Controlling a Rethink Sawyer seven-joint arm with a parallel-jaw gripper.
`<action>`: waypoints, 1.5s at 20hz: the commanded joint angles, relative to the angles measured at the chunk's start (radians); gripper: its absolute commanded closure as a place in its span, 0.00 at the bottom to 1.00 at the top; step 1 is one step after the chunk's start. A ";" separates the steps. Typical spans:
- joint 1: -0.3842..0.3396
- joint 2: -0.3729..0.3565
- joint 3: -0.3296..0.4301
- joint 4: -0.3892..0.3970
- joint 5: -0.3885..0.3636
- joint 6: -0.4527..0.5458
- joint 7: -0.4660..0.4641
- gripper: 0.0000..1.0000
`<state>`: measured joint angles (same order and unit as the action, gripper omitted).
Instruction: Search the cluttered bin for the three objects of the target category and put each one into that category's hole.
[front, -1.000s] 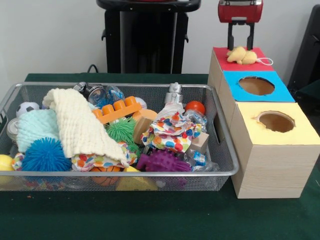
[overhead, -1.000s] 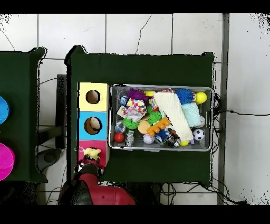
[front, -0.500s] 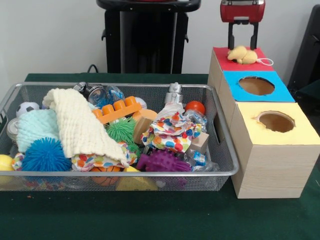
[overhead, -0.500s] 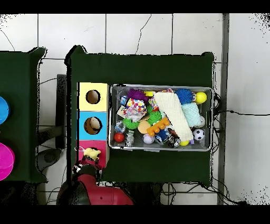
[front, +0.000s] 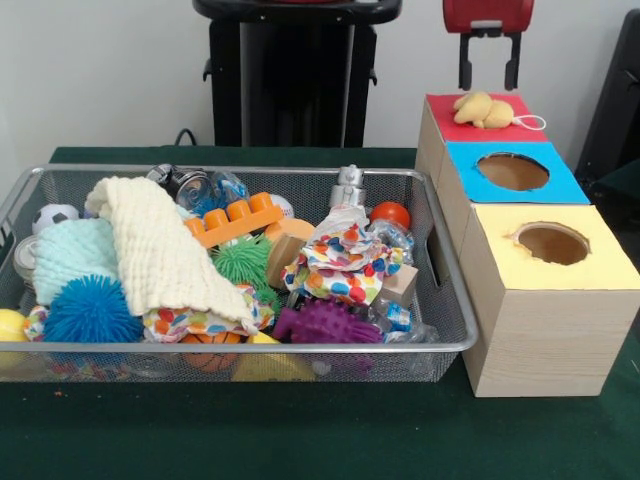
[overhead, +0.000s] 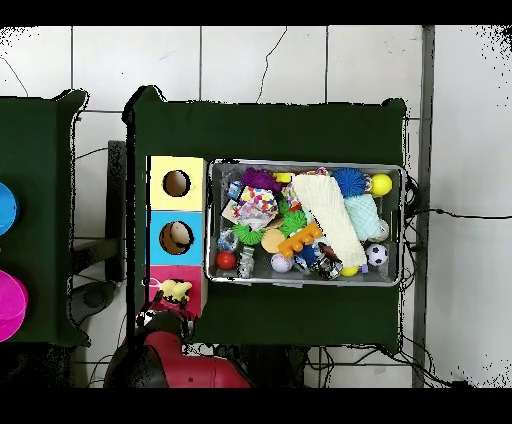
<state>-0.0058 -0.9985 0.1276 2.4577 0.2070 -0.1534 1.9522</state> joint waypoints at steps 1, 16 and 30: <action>-0.003 -0.066 -0.025 -0.103 0.028 0.181 0.119 0.00; 0.041 -0.090 -0.142 -0.152 -0.010 0.254 0.085 0.00; 0.048 -0.067 -0.161 -0.183 -0.025 0.253 0.078 1.00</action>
<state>0.0526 -1.0917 -0.0319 2.3752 0.2047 -0.0341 1.9522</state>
